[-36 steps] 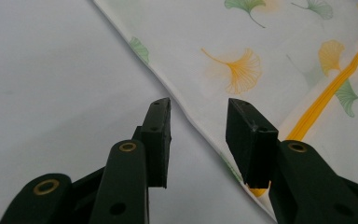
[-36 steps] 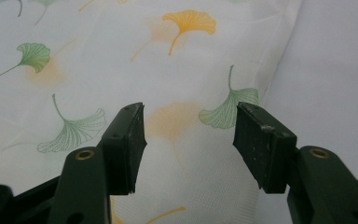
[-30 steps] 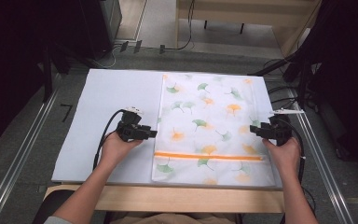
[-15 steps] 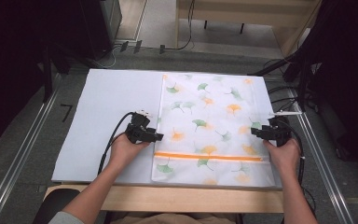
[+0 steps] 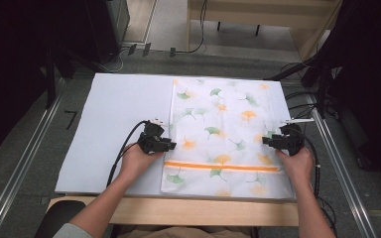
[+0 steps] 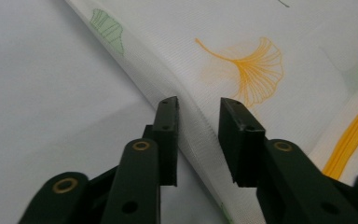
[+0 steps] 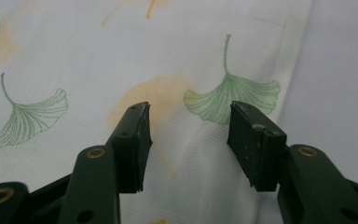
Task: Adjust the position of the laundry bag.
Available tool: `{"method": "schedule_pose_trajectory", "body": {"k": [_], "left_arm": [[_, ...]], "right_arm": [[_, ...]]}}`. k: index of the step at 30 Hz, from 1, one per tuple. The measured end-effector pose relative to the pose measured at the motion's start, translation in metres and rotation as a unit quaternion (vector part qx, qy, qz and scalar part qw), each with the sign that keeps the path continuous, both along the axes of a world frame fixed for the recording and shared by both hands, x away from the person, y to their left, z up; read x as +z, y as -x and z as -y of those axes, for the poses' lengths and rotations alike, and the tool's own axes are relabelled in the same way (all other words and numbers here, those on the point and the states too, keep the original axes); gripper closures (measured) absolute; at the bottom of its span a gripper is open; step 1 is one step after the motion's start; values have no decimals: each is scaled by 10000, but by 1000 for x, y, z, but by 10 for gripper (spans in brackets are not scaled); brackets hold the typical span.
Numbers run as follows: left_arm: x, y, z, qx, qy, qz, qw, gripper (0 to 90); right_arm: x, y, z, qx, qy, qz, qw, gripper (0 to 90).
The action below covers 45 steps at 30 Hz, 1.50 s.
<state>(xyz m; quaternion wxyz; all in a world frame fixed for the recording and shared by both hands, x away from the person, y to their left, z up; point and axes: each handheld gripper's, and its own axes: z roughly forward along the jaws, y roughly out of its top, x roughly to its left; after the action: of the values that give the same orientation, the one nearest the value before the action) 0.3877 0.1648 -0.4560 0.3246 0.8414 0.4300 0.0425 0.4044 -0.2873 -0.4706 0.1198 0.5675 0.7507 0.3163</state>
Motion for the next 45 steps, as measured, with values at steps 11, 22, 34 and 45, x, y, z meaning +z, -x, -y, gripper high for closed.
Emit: {"method": "schedule_pose_trajectory", "body": {"k": [11,22,34,45], "left_arm": [[-1,-3,-3,-45,40,-127,9999,891],[0,-4,-4,-63,86,-141,9998,892],[5,-7,-17,50,174,-161,9997,900],[9,-7,-37,188,197,-246,9993,900]], "right_arm": [[-1,0,18,-406,350,69,9985,481],[2,0,4,-97,386,-69,9992,900],[6,-1,1,-104,183,-134,9997,900],[9,-5,-13,92,122,-152,9998,900]]}}
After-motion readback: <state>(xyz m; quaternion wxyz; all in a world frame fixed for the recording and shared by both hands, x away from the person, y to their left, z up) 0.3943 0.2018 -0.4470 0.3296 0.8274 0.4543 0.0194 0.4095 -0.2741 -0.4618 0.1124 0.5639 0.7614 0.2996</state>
